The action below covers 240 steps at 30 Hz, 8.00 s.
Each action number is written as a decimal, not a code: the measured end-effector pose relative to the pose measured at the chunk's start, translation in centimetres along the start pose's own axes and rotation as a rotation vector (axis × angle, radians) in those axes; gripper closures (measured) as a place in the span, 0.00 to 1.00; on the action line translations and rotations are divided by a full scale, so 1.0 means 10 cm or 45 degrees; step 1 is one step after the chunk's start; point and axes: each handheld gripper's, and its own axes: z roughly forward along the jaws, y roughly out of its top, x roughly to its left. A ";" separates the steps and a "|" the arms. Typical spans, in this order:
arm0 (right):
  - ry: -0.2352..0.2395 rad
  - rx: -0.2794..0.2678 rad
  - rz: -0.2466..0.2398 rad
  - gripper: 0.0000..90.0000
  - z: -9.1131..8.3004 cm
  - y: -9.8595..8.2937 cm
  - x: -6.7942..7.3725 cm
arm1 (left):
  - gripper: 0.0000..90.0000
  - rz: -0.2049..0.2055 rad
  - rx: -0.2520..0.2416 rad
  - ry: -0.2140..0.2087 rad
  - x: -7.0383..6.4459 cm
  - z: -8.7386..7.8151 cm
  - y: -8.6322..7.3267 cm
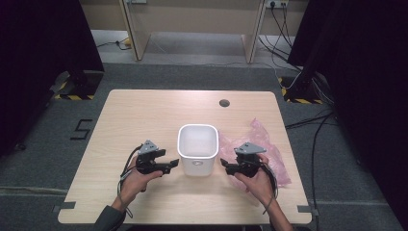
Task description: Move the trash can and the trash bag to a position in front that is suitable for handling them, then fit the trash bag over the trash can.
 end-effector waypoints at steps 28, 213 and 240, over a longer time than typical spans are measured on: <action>-0.126 0.137 0.063 0.24 -0.24 -0.18 -0.54 | 0.25 0.101 0.139 0.174 0.22 -0.47 -0.54; 0.407 -0.055 -0.320 0.97 -0.27 1.36 0.44 | 0.88 0.375 -0.283 -0.127 -0.45 -0.53 1.35; 0.304 -0.027 -0.197 0.78 -0.16 1.22 0.21 | 0.86 0.365 -0.237 -0.177 -0.53 -0.30 1.20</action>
